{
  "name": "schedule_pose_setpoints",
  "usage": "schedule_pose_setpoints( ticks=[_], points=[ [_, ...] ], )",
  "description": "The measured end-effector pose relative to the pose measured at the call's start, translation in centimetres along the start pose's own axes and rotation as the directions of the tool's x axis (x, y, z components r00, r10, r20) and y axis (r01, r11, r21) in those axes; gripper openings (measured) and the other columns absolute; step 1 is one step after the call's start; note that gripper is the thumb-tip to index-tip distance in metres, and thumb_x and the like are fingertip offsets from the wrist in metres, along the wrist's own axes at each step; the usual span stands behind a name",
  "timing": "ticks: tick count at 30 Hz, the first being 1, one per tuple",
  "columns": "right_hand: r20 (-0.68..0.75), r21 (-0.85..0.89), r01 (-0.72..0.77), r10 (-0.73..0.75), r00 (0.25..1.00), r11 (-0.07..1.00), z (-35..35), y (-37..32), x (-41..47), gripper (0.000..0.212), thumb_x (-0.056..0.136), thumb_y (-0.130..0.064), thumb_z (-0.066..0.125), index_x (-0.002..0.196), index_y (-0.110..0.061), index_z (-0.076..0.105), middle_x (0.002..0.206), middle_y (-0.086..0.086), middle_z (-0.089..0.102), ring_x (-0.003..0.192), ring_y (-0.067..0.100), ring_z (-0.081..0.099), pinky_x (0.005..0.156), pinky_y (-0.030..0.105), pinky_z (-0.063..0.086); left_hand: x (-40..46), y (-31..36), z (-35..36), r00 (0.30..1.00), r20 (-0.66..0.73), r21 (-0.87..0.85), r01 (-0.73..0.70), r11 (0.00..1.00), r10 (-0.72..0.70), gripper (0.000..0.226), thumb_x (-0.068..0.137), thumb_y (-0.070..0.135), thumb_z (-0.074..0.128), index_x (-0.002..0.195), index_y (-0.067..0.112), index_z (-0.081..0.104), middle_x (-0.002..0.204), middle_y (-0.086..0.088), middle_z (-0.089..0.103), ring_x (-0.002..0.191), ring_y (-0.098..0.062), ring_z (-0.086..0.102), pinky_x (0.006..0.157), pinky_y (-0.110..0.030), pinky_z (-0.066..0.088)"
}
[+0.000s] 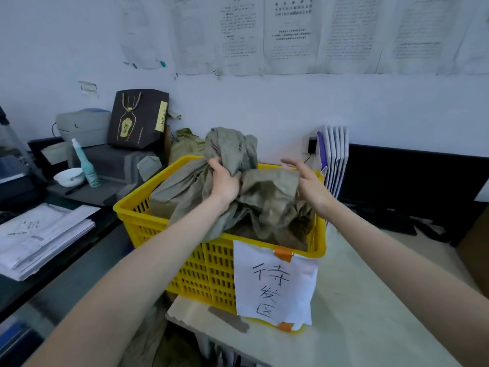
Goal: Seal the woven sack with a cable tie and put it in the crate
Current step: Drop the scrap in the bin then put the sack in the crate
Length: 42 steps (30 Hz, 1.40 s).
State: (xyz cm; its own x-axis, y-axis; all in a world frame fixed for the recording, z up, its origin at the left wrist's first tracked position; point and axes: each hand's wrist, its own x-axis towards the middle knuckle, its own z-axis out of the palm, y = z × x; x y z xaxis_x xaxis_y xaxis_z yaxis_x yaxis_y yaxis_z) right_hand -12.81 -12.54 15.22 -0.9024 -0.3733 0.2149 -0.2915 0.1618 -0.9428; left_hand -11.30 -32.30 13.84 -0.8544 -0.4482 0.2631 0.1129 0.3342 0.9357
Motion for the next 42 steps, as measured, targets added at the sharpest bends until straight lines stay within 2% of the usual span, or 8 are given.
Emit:
schedule_pose_setpoints(
  ticks=[7,10,15,18,22,26,32,42],
  points=[
    [0.296,-0.319,-0.002,0.101,0.95,0.948,2.0,2.7,-0.2,0.119,0.065,-0.023,0.086,0.149,-0.026,0.002,0.147,0.004,0.035,0.131,0.017,0.039,0.107,0.033,0.039,-0.5,0.6,1.7,0.853,0.468,-0.575,0.494,0.652,-0.233,0.057,0.09,0.006,0.061,0.137,0.016,0.031,0.129,-0.016,0.054,0.115,-0.032,0.058,0.094,-0.048,0.05],
    [0.166,-0.414,-0.066,0.147,0.975,0.908,3.0,4.1,0.4,0.089,0.07,-0.014,0.078,0.141,-0.01,0.025,0.132,0.01,0.053,0.121,0.026,0.051,0.099,0.038,0.045,0.5,1.5,-0.5,0.886,0.411,0.102,0.191,0.976,-0.216,0.066,0.089,0.033,0.065,0.14,0.017,0.027,0.133,-0.009,0.052,0.114,-0.029,0.056,0.089,-0.042,0.05],
    [0.038,-0.78,0.054,-0.038,0.999,0.623,2.3,3.7,1.9,0.029,0.076,-0.009,0.058,0.105,-0.011,0.055,0.107,0.015,0.065,0.099,0.037,0.061,0.078,0.047,0.053,1.3,2.4,-3.6,0.953,0.299,0.891,-0.256,0.376,-0.059,0.092,0.082,0.073,0.046,0.148,0.017,0.016,0.149,-0.017,0.036,0.127,-0.039,0.045,0.092,-0.048,0.043],
    [0.046,-0.823,0.043,-0.009,0.999,0.566,1.3,3.7,2.3,0.039,0.077,-0.004,0.054,0.115,-0.012,0.055,0.115,0.015,0.062,0.106,0.037,0.058,0.082,0.048,0.052,0.9,0.6,-3.0,0.8,0.431,0.808,-0.137,0.573,-0.416,0.102,0.087,0.054,0.057,0.149,0.0,-0.004,0.143,-0.021,0.044,0.11,-0.033,0.061,0.084,-0.039,0.054],
    [0.15,-0.661,-0.023,0.162,0.975,0.75,1.5,3.4,1.8,0.069,0.08,-0.021,0.064,0.141,-0.013,0.034,0.14,0.013,0.043,0.129,0.032,0.04,0.103,0.04,0.037,-0.1,-2.0,-1.0,0.63,0.612,0.714,-0.181,0.676,-0.478,0.034,0.094,0.025,0.055,0.117,0.001,0.055,0.108,-0.016,0.061,0.076,-0.019,0.052,0.067,-0.031,0.043],
    [0.139,-0.49,-0.238,0.345,0.928,0.838,1.8,2.7,1.0,0.096,0.076,-0.055,0.067,0.149,-0.026,0.013,0.152,0.007,0.02,0.14,0.032,0.023,0.111,0.047,0.025,1.5,-3.0,-1.2,0.427,0.716,0.49,0.255,0.834,-0.552,0.015,0.094,0.022,0.055,0.104,0.012,0.061,0.099,-0.007,0.06,0.088,-0.018,0.057,0.079,-0.027,0.045],
    [-0.032,-0.706,-0.219,0.279,0.96,0.673,3.5,5.1,1.2,0.086,0.08,-0.044,0.07,0.144,-0.019,0.019,0.142,0.014,0.026,0.134,0.044,0.027,0.105,0.052,0.035,2.2,-6.8,-0.1,0.613,0.662,0.672,-0.23,0.704,-0.432,0.09,0.091,0.043,0.059,0.151,0.018,-0.003,0.155,-0.012,0.029,0.135,-0.029,0.039,0.105,-0.037,0.036],
    [-0.002,-0.967,-0.01,0.032,0.999,0.254,3.5,6.4,2.1,0.059,0.089,-0.013,0.055,0.141,-0.024,0.029,0.139,0.014,0.034,0.128,0.039,0.034,0.1,0.051,0.038,1.8,-5.6,-0.1,0.72,0.636,0.696,-0.38,0.609,-0.278,0.048,0.097,0.042,0.042,0.135,0.013,0.047,0.14,-0.015,0.05,0.123,-0.033,0.05,0.1,-0.039,0.042]
  ],
)
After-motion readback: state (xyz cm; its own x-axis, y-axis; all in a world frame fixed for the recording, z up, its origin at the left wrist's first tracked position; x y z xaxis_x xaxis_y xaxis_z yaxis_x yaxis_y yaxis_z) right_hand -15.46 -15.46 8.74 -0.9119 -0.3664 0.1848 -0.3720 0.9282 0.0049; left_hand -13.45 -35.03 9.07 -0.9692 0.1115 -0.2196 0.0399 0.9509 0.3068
